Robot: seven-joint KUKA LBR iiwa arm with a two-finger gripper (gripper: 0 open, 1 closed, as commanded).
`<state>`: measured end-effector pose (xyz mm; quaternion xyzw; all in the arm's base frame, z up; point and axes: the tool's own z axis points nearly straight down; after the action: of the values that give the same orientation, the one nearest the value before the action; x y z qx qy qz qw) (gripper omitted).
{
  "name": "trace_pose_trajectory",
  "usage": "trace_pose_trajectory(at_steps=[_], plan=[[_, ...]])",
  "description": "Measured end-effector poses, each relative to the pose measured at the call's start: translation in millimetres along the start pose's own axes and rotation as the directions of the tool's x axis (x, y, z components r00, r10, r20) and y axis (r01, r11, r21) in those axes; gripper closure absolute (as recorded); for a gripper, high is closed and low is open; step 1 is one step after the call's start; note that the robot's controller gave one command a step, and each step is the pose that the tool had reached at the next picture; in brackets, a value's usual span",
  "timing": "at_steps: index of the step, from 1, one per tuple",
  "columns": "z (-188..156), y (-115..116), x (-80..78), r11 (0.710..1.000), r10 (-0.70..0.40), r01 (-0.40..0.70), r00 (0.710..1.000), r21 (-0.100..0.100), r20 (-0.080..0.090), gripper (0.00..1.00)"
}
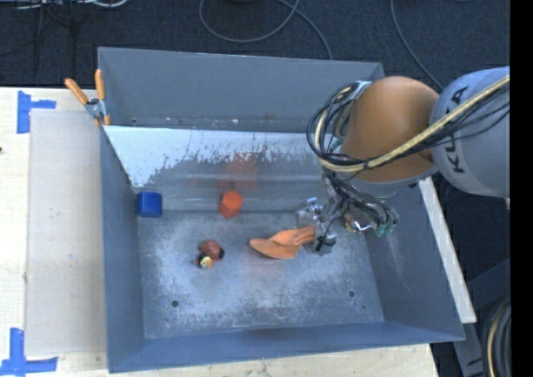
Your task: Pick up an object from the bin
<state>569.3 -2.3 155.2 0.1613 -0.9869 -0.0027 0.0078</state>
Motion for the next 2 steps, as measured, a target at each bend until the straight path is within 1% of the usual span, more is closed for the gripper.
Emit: trace_pose_trajectory(at_steps=[1,2], plan=[[14,-3,-25.3,1.0,-0.009,0.009,0.999,0.012,0.033,1.0],[12,2,-13.5,1.0,-0.027,0.027,1.0,0.0,0.0,1.0]])
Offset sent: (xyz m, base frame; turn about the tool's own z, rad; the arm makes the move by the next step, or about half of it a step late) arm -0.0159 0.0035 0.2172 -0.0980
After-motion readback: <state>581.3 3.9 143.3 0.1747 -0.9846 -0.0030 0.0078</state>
